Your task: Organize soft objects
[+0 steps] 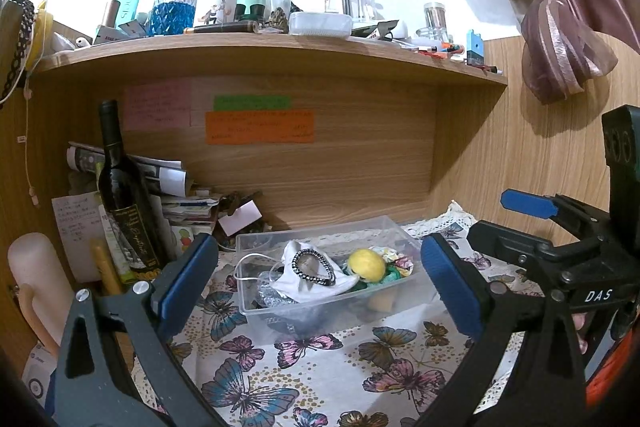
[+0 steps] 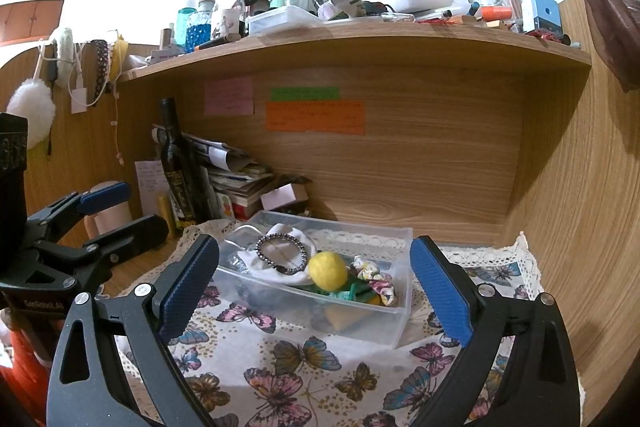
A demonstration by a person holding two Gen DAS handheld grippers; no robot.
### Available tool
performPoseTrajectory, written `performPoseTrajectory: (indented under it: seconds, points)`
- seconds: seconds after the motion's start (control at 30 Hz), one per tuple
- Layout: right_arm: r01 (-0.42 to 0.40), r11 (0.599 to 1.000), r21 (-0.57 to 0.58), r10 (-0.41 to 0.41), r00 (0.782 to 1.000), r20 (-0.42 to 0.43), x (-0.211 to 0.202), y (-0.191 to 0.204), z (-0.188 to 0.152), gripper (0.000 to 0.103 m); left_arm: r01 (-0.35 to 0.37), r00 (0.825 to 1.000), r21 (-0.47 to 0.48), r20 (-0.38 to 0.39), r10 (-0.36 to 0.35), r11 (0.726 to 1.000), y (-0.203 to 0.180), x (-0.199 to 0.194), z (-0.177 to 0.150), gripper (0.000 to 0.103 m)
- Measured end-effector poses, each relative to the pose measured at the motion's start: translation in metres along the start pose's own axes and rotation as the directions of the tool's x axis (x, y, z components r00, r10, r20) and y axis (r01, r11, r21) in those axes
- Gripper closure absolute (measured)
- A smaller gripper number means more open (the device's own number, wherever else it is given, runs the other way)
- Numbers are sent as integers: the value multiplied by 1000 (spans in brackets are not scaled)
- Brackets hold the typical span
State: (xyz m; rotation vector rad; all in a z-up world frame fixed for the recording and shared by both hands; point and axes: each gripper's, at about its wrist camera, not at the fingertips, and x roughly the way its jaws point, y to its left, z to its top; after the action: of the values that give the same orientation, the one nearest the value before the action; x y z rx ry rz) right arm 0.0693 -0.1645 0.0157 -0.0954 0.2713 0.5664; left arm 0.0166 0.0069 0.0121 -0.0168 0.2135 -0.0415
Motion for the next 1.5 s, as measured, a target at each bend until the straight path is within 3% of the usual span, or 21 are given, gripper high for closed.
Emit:
performPoseTrajectory:
  seconds: [1.5]
  points:
    - [11, 1000, 24, -10, 1000, -17, 3, -1, -4, 7, 33, 999, -32, -30, -34, 999, -4, 5, -2, 0]
